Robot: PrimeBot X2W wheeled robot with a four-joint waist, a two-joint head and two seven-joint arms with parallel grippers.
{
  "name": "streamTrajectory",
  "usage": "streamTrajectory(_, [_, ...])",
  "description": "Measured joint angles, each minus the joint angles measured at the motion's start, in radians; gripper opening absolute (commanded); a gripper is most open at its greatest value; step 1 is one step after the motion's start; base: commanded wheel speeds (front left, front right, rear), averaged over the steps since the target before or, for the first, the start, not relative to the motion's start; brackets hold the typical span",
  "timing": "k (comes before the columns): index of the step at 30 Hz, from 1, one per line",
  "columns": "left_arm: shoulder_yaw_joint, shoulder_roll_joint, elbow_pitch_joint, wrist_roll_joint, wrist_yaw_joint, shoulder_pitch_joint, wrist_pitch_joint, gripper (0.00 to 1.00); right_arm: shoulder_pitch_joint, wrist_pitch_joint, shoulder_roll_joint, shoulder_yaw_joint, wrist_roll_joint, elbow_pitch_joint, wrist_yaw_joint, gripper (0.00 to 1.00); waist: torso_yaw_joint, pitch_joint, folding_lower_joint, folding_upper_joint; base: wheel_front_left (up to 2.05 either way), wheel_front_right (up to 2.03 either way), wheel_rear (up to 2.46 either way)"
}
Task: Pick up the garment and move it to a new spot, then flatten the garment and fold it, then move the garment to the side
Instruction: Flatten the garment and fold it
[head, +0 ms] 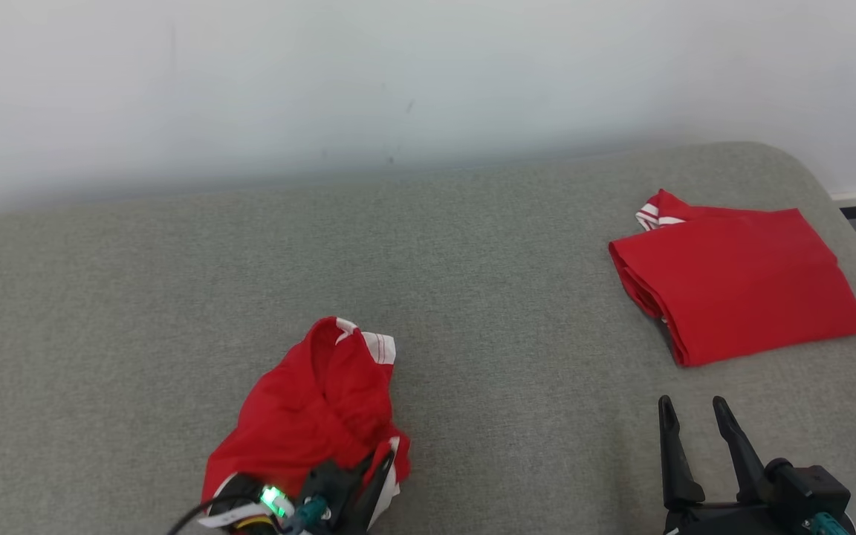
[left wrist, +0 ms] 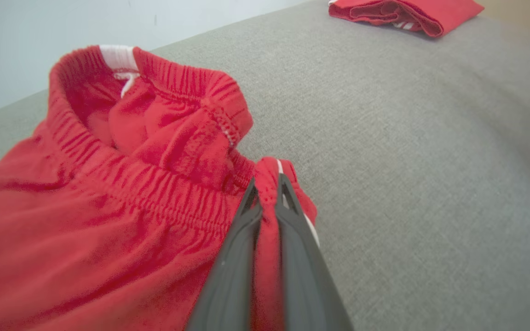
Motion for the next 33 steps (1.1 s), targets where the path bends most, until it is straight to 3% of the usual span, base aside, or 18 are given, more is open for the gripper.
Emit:
streamTrajectory(4, [0.007, -0.027, -0.027, -0.043, -0.007, -0.042, -0.031, 0.00, 0.003, 0.000, 0.000, -0.003, 0.000, -0.002, 0.000, 1.00, 0.016, -0.008, 0.0000, 0.0000, 0.00, 0.00, 0.00])
streamTrajectory(13, [-0.007, -0.086, -0.262, -0.117, -0.007, -0.230, -0.063, 0.00, 0.005, 0.000, 0.000, -0.003, 0.000, -0.003, 0.000, 1.00, 0.072, -0.034, 0.0000, 0.0000, 0.00, 0.00, 0.00])
streamTrajectory(19, [0.016, -0.088, -0.328, -0.145, 0.030, -0.247, -0.067, 0.00, 0.008, 0.000, 0.000, -0.014, 0.000, -0.004, 0.000, 1.00, 0.103, -0.040, 0.0000, 0.0000, 0.00, 0.00, 0.00])
streamTrajectory(33, [0.210, 0.087, -0.334, -0.213, 0.149, 0.079, -0.071, 0.00, 0.004, 0.000, 0.000, -0.012, 0.000, -0.002, 0.000, 1.00, 0.152, -0.011, 0.0000, 0.0000, 0.00, 0.00, 0.00])
